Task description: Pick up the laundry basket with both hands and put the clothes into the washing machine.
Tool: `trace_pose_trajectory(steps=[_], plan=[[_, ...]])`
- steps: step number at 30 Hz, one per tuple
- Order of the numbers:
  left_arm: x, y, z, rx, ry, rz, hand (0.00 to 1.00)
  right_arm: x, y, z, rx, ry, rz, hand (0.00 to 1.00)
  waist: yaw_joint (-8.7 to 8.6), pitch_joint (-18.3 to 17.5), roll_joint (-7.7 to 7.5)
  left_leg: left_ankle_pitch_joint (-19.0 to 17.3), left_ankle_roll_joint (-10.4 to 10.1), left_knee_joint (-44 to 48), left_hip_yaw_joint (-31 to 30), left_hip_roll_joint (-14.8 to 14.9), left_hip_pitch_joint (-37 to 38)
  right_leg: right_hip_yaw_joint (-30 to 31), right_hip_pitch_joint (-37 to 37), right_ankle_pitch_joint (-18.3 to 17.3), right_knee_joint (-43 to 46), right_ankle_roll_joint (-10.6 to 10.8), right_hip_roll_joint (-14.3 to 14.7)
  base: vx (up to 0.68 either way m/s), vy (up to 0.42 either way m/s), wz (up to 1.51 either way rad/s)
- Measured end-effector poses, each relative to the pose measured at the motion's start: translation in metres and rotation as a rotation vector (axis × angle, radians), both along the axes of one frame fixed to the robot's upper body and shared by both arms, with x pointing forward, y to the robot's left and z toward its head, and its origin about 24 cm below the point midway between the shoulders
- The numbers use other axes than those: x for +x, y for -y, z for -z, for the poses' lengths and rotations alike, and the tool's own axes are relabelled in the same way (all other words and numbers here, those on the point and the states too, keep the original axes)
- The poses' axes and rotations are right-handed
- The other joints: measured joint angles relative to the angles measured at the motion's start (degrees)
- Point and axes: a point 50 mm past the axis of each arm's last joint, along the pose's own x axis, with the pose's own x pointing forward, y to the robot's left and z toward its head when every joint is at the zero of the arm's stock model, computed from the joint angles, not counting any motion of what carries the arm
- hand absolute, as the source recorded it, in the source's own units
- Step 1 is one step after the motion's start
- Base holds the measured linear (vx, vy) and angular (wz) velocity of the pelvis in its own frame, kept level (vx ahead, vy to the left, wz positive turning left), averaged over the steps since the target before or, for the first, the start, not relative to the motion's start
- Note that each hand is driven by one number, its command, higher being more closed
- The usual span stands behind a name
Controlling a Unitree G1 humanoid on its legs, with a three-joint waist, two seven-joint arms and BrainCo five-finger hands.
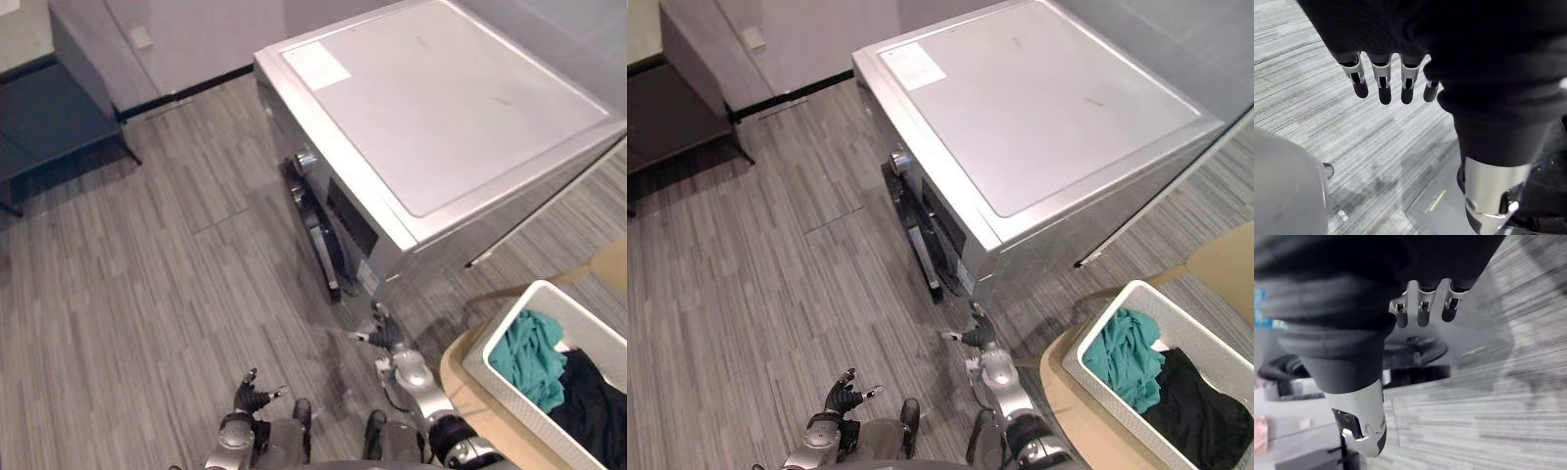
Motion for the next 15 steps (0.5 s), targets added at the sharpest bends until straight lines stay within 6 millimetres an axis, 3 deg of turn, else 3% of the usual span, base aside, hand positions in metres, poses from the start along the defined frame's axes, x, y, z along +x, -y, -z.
trace_pose_trajectory(steps=[2,5,9,15], plan=[[0.004,0.001,-0.003,0.002,0.029,-0.008,0.0,0.013,0.002,-0.014,0.005,0.053,0.024,0.0,1.08,1.15,0.63,0.1,-0.02,0.12,-0.46,-0.12,-0.52,-0.16,0.02,0.38,-0.58,0.22,0.01,-0.06,0.006,0.19],[0.014,0.001,-0.01,-0.003,0.082,-0.02,0.0,0.042,0.013,-0.05,0.009,0.174,0.112,0.0,1.63,3.84,1.44,2.51,-0.67,0.83,-1.9,-0.96,-4.5,-1.53,-2.47,1.49,-0.65,-0.29,-0.69,-0.11,0.006,0.36],[0.029,0.002,-0.021,-0.002,0.155,-0.021,0.0,0.069,0.034,-0.093,0.069,0.288,0.242,0.0,4.35,7.0,2.34,3.48,-1.22,0.87,-2.84,-0.91,-7.75,-1.77,-6.0,1.46,1.12,-0.31,-0.72,-0.15,-0.008,0.18],[0.035,0.002,-0.026,-0.005,0.191,-0.053,0.0,0.086,0.042,-0.13,0.137,0.38,0.356,0.0,5.57,8.28,3.0,4.68,-0.97,-0.52,-2.87,-0.96,-10.4,-1.45,-11.53,0.56,6.43,-0.9,-1.69,-0.17,-0.005,0.04]])
